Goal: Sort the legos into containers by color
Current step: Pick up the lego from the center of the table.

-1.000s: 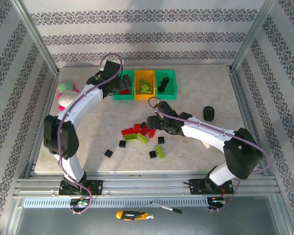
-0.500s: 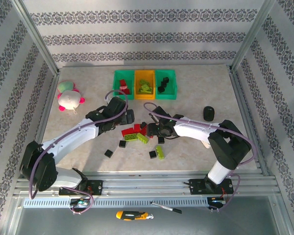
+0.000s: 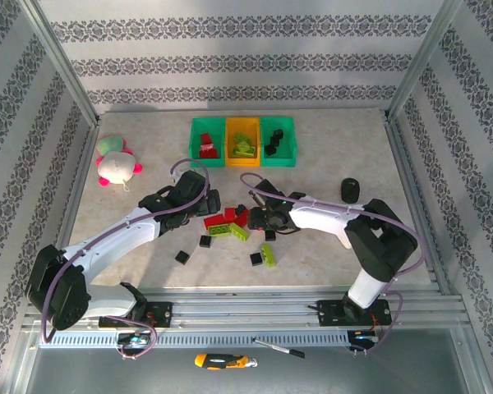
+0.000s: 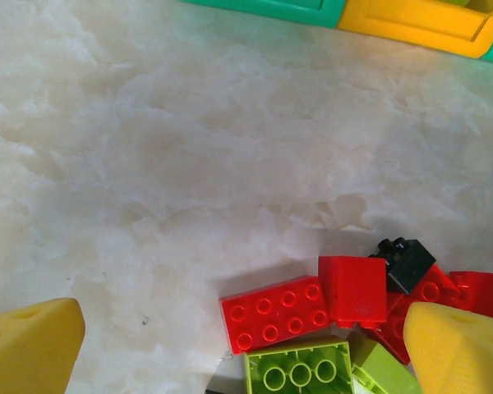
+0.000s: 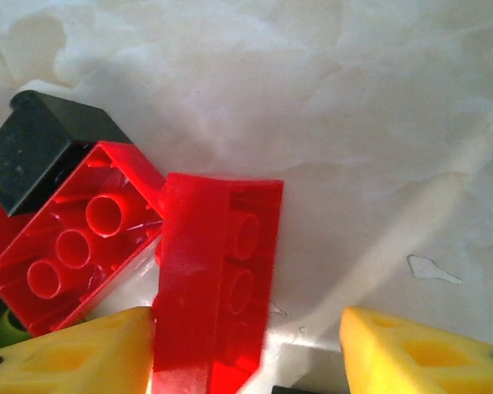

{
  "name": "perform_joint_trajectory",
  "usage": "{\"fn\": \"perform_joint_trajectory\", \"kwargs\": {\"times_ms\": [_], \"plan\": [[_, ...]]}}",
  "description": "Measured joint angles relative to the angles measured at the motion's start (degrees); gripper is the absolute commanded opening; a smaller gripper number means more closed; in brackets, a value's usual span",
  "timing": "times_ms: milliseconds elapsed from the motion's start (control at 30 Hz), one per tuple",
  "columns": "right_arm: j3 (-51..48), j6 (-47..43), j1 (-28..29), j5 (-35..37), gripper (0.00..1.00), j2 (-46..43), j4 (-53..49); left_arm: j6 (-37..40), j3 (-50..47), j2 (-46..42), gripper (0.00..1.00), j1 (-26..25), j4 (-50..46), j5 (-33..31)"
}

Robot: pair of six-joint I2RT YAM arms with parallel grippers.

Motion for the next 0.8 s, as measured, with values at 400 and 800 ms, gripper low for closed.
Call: {"fn": "perform_joint_trajectory", "kwargs": {"times_ms": [400, 800], "plan": [[1.8, -0.1, 0.0, 0.5, 0.31, 2.9, -1.0, 1.3, -2.3, -1.2, 0.99, 0.0, 2.7, 0.7], [7.3, -4.7, 0.5, 1.2, 0.26, -1.4, -3.0, 12.5, -14.8, -14.5, 0.99, 0.0, 12.0, 4.9]]}}
